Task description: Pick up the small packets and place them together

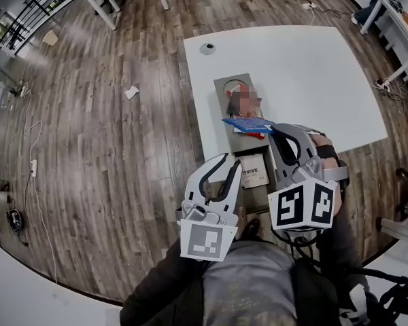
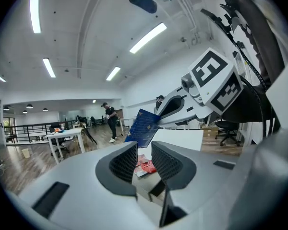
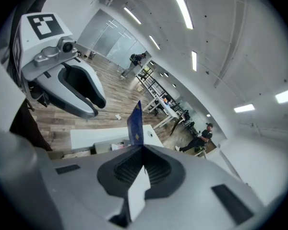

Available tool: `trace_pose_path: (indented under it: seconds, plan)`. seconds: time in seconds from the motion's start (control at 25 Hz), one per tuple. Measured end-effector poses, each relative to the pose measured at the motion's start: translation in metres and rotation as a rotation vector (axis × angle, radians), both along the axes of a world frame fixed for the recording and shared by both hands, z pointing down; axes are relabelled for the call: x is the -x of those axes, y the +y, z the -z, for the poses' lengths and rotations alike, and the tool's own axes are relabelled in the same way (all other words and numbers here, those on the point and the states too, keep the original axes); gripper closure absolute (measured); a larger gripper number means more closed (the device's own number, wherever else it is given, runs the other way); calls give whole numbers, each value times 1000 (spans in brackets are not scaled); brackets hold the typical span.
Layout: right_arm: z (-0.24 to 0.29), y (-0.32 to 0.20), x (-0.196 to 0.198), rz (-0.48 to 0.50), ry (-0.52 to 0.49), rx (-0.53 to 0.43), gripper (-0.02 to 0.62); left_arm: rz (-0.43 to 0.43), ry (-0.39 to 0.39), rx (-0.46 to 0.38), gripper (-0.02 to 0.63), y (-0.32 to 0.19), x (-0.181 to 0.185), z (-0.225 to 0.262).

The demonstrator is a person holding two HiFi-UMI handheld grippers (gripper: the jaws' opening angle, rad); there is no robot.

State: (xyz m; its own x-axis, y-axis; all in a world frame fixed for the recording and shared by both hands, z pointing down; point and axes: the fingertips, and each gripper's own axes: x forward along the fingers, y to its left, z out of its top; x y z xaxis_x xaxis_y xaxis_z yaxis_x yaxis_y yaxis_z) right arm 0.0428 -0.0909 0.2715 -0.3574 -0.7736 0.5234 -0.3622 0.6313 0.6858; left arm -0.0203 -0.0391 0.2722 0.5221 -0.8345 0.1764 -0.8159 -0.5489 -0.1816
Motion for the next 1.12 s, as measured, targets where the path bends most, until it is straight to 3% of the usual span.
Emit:
trace_pose_path:
  seconds: [0.2, 0.44, 0.72, 0.88, 1.0, 1.12]
  plan:
    - [4, -65, 9, -58, 45, -47, 589, 24, -4, -16, 532, -37, 31, 12]
    - [-39, -111, 10, -110, 135, -1, 588, 54, 49, 54, 532, -61, 55, -2]
    - [-87, -91, 19, -35, 220, 119, 588, 69, 60, 133, 532, -68, 56, -29]
    - [-101, -80, 16, -18, 211, 200, 584, 58, 64, 155, 532, -68, 51, -33]
    - [-110, -71, 16, 1, 198, 260, 515, 51, 63, 157, 532, -65, 47, -34]
    - [-116, -61, 20, 29, 186, 304, 498, 46, 63, 162, 532, -62, 44, -35]
